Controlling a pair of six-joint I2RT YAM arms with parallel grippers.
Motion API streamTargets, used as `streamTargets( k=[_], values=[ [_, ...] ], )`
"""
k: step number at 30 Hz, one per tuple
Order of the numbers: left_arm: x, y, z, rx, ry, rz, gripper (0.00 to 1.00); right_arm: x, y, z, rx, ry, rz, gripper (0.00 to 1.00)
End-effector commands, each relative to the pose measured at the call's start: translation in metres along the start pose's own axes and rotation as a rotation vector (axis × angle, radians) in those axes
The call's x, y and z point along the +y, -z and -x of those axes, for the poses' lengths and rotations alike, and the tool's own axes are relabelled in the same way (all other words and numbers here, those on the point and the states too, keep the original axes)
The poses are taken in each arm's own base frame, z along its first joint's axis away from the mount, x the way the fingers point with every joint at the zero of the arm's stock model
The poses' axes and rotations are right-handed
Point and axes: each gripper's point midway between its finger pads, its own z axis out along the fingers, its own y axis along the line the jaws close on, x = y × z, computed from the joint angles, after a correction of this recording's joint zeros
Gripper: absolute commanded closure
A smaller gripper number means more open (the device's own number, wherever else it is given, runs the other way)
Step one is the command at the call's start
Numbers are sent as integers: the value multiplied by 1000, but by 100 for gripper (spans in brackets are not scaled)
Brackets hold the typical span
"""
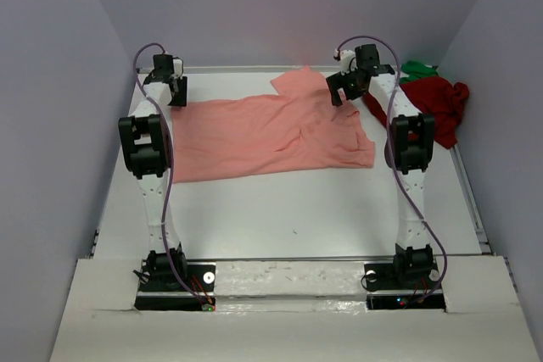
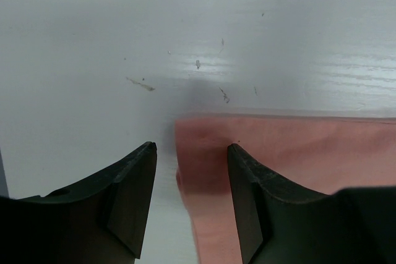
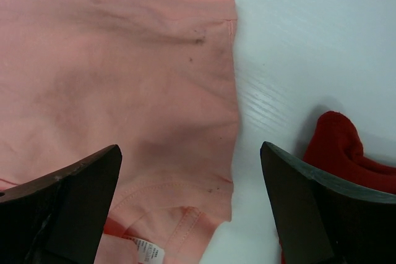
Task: Fold and stack the t-shirts
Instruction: Fold the tshirt
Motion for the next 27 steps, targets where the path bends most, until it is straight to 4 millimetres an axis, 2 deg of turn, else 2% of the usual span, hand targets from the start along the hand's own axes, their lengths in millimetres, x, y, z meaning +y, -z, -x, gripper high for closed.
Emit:
streamTargets(
  k=[1,11,14,20,21,22,24,25,27],
  values=[
    [2,6,17,-32,20,-20,40,-9,44,42,-111,34,-48,1],
    [5,-2,16,-25,11,-9,40,-16,51,38,-91,57,-94,1],
    [3,0,12,-17,6,-18,48,-19,49,37,-85,59,-106,1],
    [-1,0,2,-3,13,-41,60,-23,47,56,-138,27,-120,2],
    [-1,-1,0,5,10,-40,63,-23,48,58,-146,29,-115,2],
    [-1,-2,-1,10,6,-41,71,-22,49,62,-157,33,-107,2],
    [-1,-3,-4,18,1,-43,76,-22,50,65,-164,35,-106,2],
    [-1,-4,-5,21,-3,-43,82,-23,51,66,-167,41,-111,1],
    [0,-4,-7,29,-4,-43,88,-24,52,66,-165,44,-116,1]
  ],
)
